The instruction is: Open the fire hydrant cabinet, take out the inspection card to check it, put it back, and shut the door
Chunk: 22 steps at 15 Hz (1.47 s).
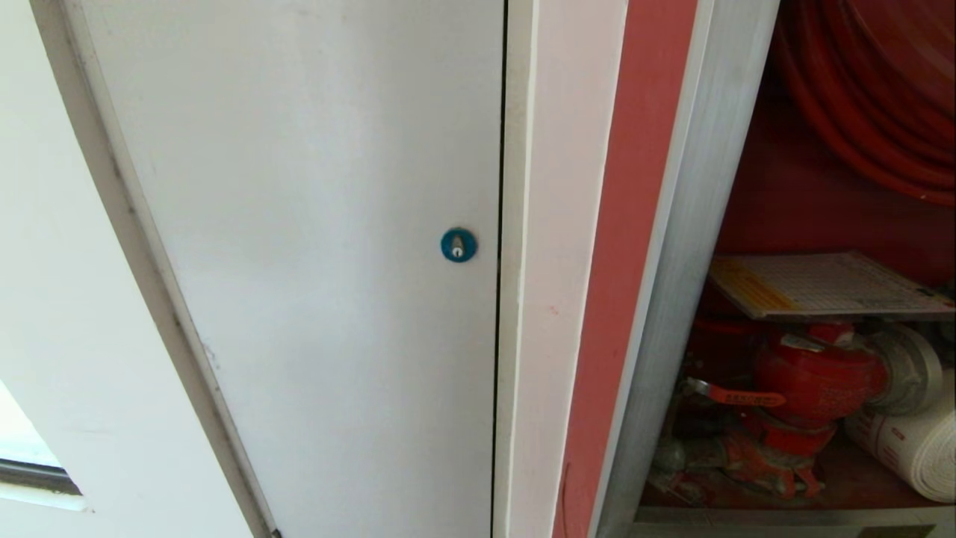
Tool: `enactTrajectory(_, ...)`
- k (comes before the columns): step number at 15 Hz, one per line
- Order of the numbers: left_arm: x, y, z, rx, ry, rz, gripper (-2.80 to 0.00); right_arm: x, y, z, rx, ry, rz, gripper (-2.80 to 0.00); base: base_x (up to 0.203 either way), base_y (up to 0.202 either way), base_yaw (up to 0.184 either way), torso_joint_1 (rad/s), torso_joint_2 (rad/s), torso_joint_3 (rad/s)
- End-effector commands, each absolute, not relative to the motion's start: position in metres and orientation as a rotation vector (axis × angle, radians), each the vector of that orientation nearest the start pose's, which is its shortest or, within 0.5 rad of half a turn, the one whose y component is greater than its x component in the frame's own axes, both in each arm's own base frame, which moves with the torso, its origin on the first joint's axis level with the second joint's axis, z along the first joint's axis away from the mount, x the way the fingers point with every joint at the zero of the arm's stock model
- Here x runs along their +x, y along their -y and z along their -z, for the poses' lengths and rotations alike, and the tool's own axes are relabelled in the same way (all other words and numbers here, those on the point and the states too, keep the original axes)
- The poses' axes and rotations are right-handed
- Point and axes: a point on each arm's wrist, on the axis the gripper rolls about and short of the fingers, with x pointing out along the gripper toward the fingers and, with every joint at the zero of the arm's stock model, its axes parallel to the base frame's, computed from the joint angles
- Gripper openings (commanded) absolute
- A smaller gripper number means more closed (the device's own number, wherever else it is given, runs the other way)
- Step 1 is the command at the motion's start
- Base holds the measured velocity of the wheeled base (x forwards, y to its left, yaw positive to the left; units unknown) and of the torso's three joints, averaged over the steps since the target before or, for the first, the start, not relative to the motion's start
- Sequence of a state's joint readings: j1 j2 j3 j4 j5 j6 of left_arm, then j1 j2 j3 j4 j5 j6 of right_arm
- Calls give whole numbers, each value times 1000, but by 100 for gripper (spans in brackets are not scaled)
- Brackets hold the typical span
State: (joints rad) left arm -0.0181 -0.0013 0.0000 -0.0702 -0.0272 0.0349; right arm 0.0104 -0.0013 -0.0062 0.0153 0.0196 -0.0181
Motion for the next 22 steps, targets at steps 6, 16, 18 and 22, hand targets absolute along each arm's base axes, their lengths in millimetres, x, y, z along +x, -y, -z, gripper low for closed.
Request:
enactTrajectory(6, -21, 0, -75, 36, 46, 44, -280, -23, 0, -76, -20, -9, -31, -280, 0, 0, 0, 0, 0, 0)
enactTrajectory(16, -21, 0, -75, 35, 43, 44, -280, -23, 0, -76, -20, -15, -31, -280, 0, 0, 0, 0, 0, 0)
enactTrajectory(18, -21, 0, -75, 36, 45, 44, -280, -23, 0, -76, -8, -15, -29, -280, 0, 0, 0, 0, 0, 0)
enactTrajectory(22, -21, 0, -75, 35, 47, 45, -280, -24, 0, -76, 27, -12, 0, -280, 0, 0, 0, 0, 0, 0)
